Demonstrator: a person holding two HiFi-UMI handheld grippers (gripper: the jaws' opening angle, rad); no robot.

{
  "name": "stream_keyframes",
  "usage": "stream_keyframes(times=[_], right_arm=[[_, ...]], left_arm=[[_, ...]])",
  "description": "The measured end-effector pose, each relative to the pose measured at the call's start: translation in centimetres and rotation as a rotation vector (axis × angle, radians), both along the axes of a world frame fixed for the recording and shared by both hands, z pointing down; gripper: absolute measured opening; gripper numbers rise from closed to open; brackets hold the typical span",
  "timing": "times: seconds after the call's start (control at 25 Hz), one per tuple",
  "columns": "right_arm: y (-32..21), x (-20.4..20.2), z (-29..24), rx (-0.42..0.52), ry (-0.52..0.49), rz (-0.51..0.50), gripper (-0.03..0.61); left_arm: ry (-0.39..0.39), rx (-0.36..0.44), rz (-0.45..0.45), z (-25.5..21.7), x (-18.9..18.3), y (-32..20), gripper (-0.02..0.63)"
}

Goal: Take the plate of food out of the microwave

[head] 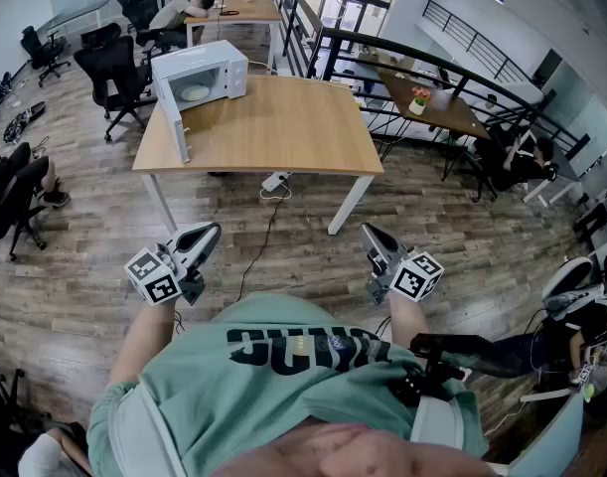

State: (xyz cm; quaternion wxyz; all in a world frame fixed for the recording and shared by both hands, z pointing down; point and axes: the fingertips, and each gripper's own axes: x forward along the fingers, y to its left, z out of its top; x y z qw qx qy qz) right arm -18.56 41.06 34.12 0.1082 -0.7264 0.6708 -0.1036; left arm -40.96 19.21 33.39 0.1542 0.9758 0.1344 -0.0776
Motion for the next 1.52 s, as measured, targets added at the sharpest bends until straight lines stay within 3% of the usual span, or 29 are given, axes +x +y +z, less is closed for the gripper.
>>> stream_keyframes(times=[0.48, 1.0, 1.2, 1.52], right_arm=[[0.9, 1.9, 0.3, 0.011, 0.017, 0.008, 0.005], [5.2, 4.8, -0.1, 0.033, 0.003, 0.063, 0.005], [6.4, 5.1, -0.3, 0.055, -0.01, 0.043, 0.005], [7.8, 5.2, 0.9, 0.004, 0.008, -0.029, 0.005]], left_arm=[[-0.011, 0.003, 0.041, 0.5, 3.2, 0.6, 0.002], [-0.002, 0.025, 0.1, -0.2, 7.2, 4.1, 0.002], [-0.008, 0.017, 0.09, 0.1, 7.7, 5.4, 0.002], [-0.041, 0.007, 0.064, 1.0, 9.1, 8.2, 0.002]])
